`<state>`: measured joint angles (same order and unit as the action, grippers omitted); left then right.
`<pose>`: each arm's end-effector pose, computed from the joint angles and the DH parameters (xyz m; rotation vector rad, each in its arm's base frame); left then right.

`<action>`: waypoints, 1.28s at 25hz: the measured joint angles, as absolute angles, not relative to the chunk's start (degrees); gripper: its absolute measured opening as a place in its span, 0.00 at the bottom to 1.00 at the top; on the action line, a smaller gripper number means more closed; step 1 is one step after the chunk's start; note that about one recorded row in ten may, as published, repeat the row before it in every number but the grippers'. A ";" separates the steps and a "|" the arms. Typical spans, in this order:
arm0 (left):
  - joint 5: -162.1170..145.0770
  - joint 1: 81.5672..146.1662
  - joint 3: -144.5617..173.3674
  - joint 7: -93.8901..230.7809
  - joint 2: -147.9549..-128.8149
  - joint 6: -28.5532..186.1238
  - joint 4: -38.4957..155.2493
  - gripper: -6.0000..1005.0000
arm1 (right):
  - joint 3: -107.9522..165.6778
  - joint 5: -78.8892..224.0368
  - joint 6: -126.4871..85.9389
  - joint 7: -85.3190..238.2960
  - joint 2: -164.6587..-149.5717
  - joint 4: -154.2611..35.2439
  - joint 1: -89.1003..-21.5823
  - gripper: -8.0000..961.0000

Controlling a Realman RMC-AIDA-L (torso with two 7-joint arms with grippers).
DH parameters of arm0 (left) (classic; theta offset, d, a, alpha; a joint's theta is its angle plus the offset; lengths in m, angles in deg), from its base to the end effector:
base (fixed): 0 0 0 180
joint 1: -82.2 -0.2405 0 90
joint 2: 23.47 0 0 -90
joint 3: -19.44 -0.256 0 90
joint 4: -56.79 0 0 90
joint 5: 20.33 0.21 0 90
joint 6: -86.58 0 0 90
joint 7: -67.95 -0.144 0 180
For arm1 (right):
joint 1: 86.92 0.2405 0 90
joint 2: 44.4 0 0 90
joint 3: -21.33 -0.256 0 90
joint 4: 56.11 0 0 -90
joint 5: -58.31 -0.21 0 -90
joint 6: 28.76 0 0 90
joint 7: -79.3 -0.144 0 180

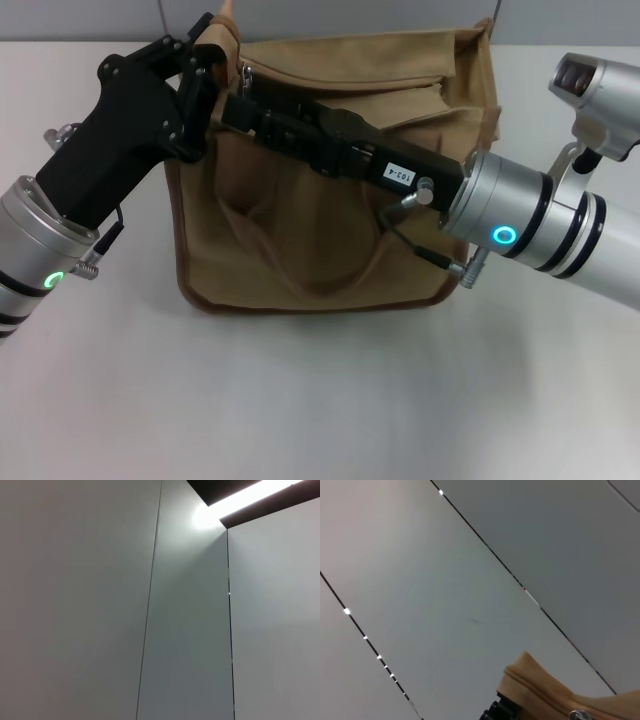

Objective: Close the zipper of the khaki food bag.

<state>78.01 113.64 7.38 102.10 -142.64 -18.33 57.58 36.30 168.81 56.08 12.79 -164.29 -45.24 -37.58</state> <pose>-0.2323 0.2954 -0.0090 -2.0084 -0.2213 -1.4840 0.1425 0.3288 -0.0981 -2.5421 1.0121 1.5349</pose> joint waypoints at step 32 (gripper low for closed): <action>77.72 113.93 7.74 101.99 -142.64 -17.78 57.49 0.04 | 36.28 168.76 53.85 15.72 -164.28 -45.82 -36.33 0.09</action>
